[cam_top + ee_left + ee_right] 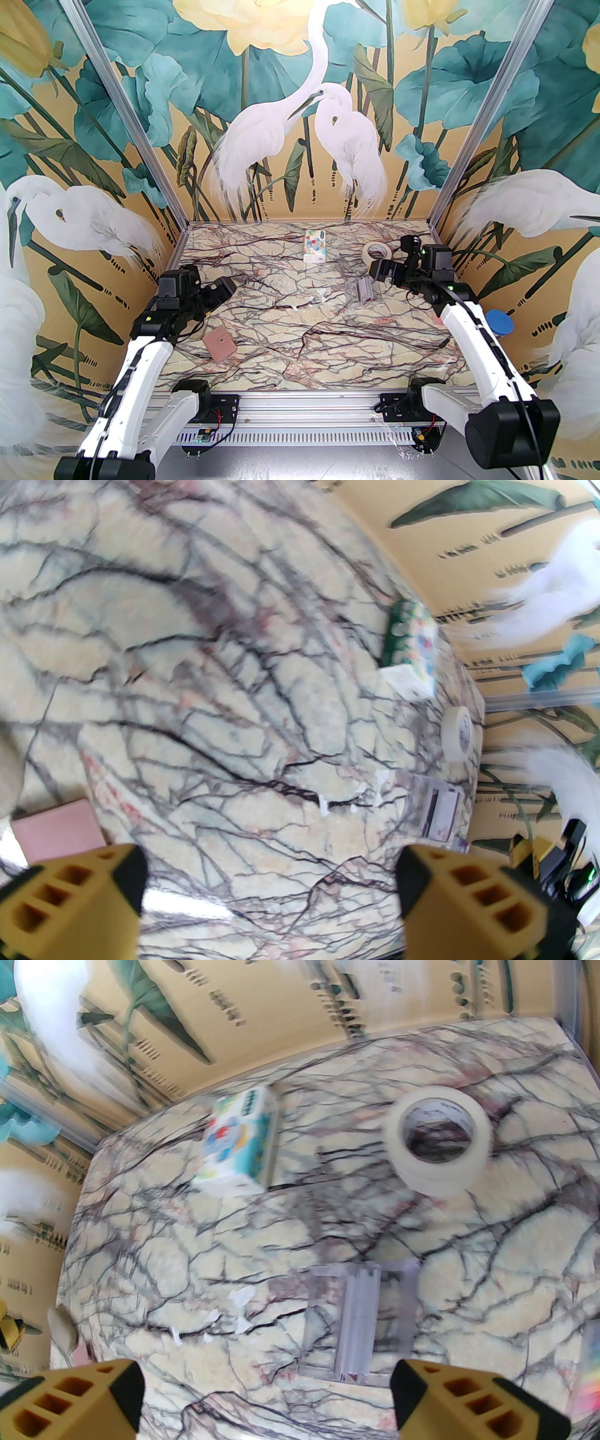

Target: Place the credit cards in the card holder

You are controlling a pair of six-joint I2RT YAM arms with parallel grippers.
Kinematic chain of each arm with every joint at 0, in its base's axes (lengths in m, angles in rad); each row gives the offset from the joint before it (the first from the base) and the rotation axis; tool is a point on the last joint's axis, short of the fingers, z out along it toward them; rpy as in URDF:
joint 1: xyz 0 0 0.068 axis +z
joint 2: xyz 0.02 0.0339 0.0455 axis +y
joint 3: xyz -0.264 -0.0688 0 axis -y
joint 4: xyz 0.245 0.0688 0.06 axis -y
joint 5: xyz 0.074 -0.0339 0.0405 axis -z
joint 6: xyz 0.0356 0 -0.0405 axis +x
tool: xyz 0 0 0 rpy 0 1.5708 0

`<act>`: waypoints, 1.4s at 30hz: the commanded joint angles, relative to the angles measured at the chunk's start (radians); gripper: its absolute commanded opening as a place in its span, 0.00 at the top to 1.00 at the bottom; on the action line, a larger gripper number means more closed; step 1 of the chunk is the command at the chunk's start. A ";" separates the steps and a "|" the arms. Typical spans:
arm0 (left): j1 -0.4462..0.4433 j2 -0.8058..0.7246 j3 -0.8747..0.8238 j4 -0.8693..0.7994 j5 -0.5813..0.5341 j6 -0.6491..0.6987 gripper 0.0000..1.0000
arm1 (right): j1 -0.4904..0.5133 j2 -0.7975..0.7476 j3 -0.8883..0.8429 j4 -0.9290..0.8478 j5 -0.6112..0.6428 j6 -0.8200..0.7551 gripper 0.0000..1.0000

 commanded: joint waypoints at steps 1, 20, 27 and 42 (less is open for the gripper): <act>0.006 -0.067 -0.102 -0.090 -0.182 -0.147 0.14 | -0.007 -0.066 -0.039 0.065 0.067 0.079 0.04; 0.006 0.034 -0.279 -0.090 -0.364 -0.333 0.27 | -0.007 -0.090 -0.118 0.040 0.087 0.041 0.09; 0.006 0.115 -0.303 -0.043 -0.339 -0.310 0.25 | -0.008 -0.087 -0.129 0.040 0.111 0.045 0.09; -0.020 0.180 -0.382 0.143 -0.115 -0.274 0.47 | -0.009 -0.066 -0.124 0.027 0.129 0.055 0.09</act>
